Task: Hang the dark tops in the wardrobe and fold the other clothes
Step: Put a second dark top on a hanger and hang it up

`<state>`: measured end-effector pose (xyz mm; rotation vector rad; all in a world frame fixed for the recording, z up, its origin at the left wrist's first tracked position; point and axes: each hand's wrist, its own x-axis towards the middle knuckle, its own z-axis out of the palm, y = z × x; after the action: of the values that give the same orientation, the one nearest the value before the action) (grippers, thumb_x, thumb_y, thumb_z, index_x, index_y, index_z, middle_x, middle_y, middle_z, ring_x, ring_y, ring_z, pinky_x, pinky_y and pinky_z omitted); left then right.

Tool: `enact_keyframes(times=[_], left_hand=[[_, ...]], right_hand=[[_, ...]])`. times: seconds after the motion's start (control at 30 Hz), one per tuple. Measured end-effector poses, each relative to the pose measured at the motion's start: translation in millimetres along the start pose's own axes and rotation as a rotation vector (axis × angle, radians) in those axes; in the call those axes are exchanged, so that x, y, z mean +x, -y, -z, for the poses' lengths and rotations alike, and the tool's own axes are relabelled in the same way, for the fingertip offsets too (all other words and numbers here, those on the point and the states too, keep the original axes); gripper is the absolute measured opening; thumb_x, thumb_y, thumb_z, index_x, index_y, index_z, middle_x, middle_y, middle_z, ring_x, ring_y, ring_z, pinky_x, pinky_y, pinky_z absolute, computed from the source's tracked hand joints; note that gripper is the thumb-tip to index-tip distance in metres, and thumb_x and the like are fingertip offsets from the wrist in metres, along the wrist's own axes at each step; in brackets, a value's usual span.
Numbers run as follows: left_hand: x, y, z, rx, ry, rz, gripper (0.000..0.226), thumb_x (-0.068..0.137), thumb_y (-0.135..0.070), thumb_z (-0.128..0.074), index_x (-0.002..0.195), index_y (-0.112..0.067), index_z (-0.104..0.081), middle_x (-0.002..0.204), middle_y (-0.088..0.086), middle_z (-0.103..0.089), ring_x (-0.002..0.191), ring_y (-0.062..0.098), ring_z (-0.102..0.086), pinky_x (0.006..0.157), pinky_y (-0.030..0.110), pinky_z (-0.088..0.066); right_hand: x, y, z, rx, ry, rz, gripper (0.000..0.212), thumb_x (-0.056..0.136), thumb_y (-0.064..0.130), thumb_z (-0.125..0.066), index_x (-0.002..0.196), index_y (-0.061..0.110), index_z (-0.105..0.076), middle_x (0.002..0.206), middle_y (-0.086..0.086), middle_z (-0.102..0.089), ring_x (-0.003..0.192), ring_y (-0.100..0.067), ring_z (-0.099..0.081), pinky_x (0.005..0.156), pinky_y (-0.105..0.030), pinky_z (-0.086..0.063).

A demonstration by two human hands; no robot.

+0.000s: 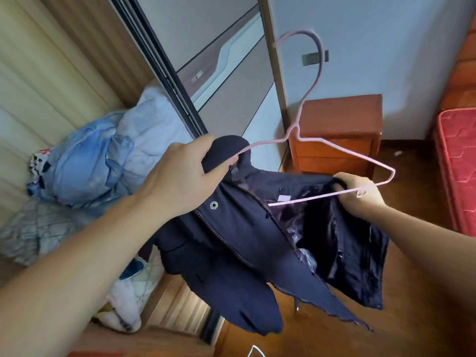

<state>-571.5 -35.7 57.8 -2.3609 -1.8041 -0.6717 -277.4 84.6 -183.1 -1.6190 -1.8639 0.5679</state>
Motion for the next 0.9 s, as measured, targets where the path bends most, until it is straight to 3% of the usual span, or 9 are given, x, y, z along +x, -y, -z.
enact_keyframes(times=[0.1,0.27,0.37,0.43,0.47,0.57,0.67,0.8,0.9], left_hand=[[-7,20,0,0.012,-0.001,0.005,0.025,0.083,-0.063,-0.044,0.069,-0.043,-0.043,0.068,-0.024,-0.056,0.059,0.000,-0.052,0.046,0.023,-0.030],[-15,49,-1,0.016,-0.045,0.015,0.021,0.082,-0.062,-0.045,0.070,-0.045,-0.044,0.066,-0.024,-0.056,0.063,-0.005,-0.053,0.050,0.019,-0.033],[-23,68,-2,0.064,-0.037,-0.020,0.028,0.083,-0.063,-0.043,0.083,-0.036,-0.053,0.060,-0.014,-0.058,0.061,0.009,-0.058,0.054,0.027,-0.037],[-27,77,-5,0.155,-0.064,-0.009,0.042,0.082,-0.064,-0.041,0.087,-0.025,-0.054,0.062,-0.005,-0.061,0.068,0.033,-0.061,0.057,0.032,-0.043],[-28,80,-6,0.185,-0.084,0.017,0.044,0.083,-0.065,-0.040,0.084,-0.023,-0.052,0.060,0.001,-0.060,0.067,0.037,-0.060,0.056,0.035,-0.045],[-30,81,-7,0.273,-0.120,0.056,0.039,0.088,-0.059,-0.045,0.074,-0.023,-0.040,0.053,0.005,-0.052,0.058,0.042,-0.056,0.050,0.035,-0.042],[-31,76,-10,0.325,-0.124,0.051,0.035,0.089,-0.048,-0.057,0.073,-0.019,-0.045,0.052,0.009,-0.055,0.053,0.043,-0.056,0.050,0.031,-0.036],[-23,58,-17,0.138,-0.127,0.226,0.039,0.087,-0.050,-0.057,0.070,-0.016,-0.047,0.055,0.003,-0.051,0.061,0.037,-0.054,0.053,0.037,-0.043],[-12,38,-32,-0.093,-0.146,0.316,0.041,0.086,-0.047,-0.061,0.065,-0.015,-0.049,0.055,-0.004,-0.053,0.058,0.019,-0.052,0.054,0.034,-0.041]], right_hand=[[18,0,22,-0.059,-0.020,0.149,0.006,0.090,0.021,-0.058,0.091,0.021,-0.064,0.076,0.003,-0.065,0.080,-0.028,-0.065,0.068,-0.030,-0.042],[34,9,57,-0.235,-0.001,0.362,0.008,0.093,0.029,-0.053,0.098,0.026,-0.059,0.090,-0.003,-0.070,0.084,-0.034,-0.065,0.065,-0.034,-0.045],[40,24,77,-0.381,0.043,0.480,0.017,0.094,0.037,-0.043,0.096,0.021,-0.051,0.090,-0.007,-0.068,0.078,-0.037,-0.062,0.058,-0.035,-0.042],[45,38,84,-0.435,0.047,0.518,0.021,0.095,0.035,-0.040,0.096,0.015,-0.048,0.085,-0.015,-0.067,0.074,-0.041,-0.061,0.059,-0.039,-0.042],[47,45,87,-0.444,0.051,0.510,0.019,0.096,0.032,-0.041,0.096,0.014,-0.047,0.083,-0.019,-0.066,0.073,-0.043,-0.060,0.059,-0.040,-0.042],[55,69,100,-0.517,0.098,0.441,0.016,0.098,0.030,-0.042,0.100,0.016,-0.048,0.084,-0.022,-0.064,0.073,-0.043,-0.059,0.059,-0.039,-0.039],[57,96,113,-0.669,0.183,0.372,0.022,0.100,0.033,-0.039,0.106,0.017,-0.054,0.099,-0.021,-0.063,0.083,-0.040,-0.058,0.064,-0.036,-0.035],[42,148,117,-0.494,0.164,0.316,0.018,0.097,0.024,-0.040,0.090,0.012,-0.052,0.106,-0.019,-0.063,0.087,-0.036,-0.055,0.070,-0.035,-0.039],[24,192,105,-0.175,0.164,0.326,0.025,0.094,0.022,-0.042,0.098,0.005,-0.059,0.098,-0.013,-0.064,0.089,-0.031,-0.060,0.079,-0.040,-0.052]])
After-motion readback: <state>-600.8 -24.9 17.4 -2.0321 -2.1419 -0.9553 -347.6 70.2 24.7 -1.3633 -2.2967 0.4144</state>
